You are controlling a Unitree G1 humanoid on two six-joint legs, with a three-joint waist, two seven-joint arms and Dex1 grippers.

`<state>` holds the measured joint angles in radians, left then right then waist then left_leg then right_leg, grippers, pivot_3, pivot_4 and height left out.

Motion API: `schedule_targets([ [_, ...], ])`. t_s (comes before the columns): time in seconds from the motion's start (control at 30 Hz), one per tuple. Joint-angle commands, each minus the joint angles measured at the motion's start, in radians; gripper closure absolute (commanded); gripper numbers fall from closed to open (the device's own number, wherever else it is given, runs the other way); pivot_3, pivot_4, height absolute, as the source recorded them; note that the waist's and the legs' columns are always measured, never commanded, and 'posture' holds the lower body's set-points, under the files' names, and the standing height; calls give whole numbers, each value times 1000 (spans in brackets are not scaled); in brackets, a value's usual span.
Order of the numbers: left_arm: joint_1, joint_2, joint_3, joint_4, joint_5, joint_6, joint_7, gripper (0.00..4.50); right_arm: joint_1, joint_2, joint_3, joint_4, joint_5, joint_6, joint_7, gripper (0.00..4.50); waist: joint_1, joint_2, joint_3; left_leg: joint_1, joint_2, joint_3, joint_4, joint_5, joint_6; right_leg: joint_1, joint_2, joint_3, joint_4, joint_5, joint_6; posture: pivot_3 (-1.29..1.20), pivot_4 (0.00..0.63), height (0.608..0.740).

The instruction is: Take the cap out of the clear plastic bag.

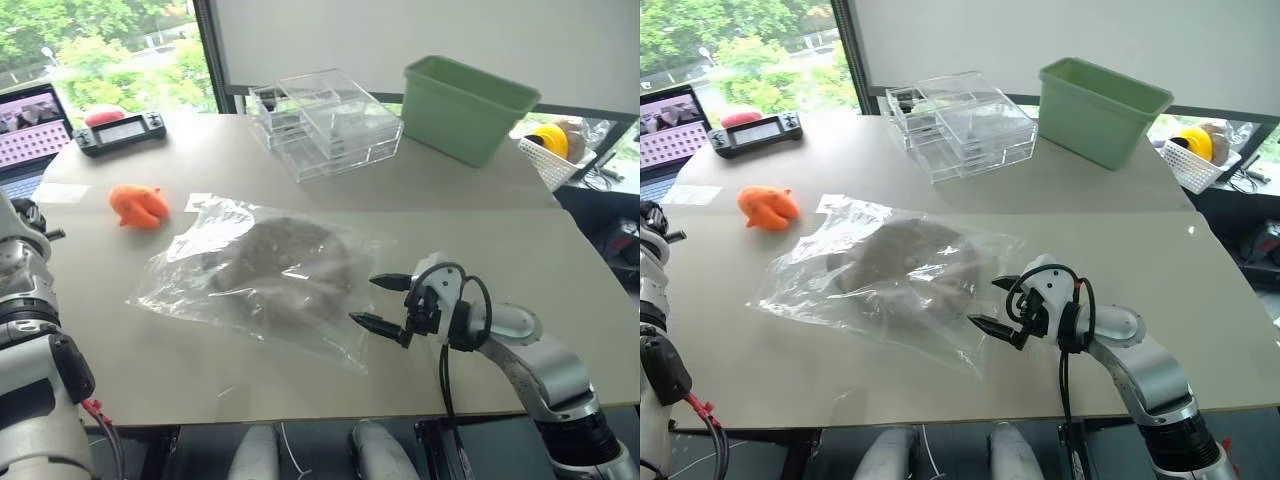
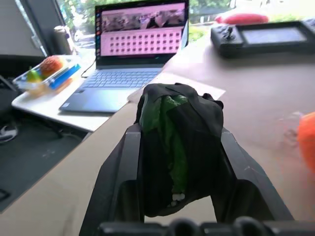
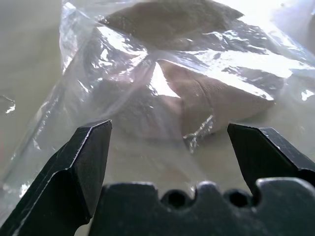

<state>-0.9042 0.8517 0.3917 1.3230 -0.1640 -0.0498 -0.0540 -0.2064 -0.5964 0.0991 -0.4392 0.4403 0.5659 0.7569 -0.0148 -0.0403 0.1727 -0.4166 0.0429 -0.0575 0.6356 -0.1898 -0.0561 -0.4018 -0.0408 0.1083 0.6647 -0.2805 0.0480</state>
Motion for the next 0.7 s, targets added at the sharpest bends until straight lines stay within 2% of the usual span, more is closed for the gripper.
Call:
schedule_targets([
  [0.03,-57,-33,-13,11,31,-11,-4,3248,13,5,-49,-40,24,-6,-14,0,11,0,0,0,0,0,0,0,0,0,0,0,0,0,0,0,150,735],
  [0.07,-64,-45,-12,15,35,-10,-6,3248,15,4,-54,-42,27,-4,-17,0,13,0,0,0,0,0,0,0,0,0,0,-1,0,0,0,0,150,735],
  [0.13,-74,-67,-1,22,32,2,-10,2322,20,5,-60,-46,30,-1,-25,0,14,-1,0,0,0,0,0,0,0,0,0,-1,0,0,0,0,150,735],
  [0.17,-79,-80,-4,25,38,4,-14,2219,22,5,-62,-49,31,0,-29,0,12,-1,0,-1,0,0,0,0,0,0,0,-1,0,0,0,0,150,735],
  [0.37,-110,-112,-3,26,54,7,-57,136,36,11,-60,-69,27,7,-54,0,-12,-1,0,-1,0,0,-1,0,0,-2,0,-1,0,0,-1,0,150,735],
  [0.7,-136,-104,6,16,55,-22,-118,46,26,12,-57,-62,24,7,-70,0,-25,-1,0,-1,0,0,-1,0,0,-2,0,-1,0,0,-1,0,150,735],
])
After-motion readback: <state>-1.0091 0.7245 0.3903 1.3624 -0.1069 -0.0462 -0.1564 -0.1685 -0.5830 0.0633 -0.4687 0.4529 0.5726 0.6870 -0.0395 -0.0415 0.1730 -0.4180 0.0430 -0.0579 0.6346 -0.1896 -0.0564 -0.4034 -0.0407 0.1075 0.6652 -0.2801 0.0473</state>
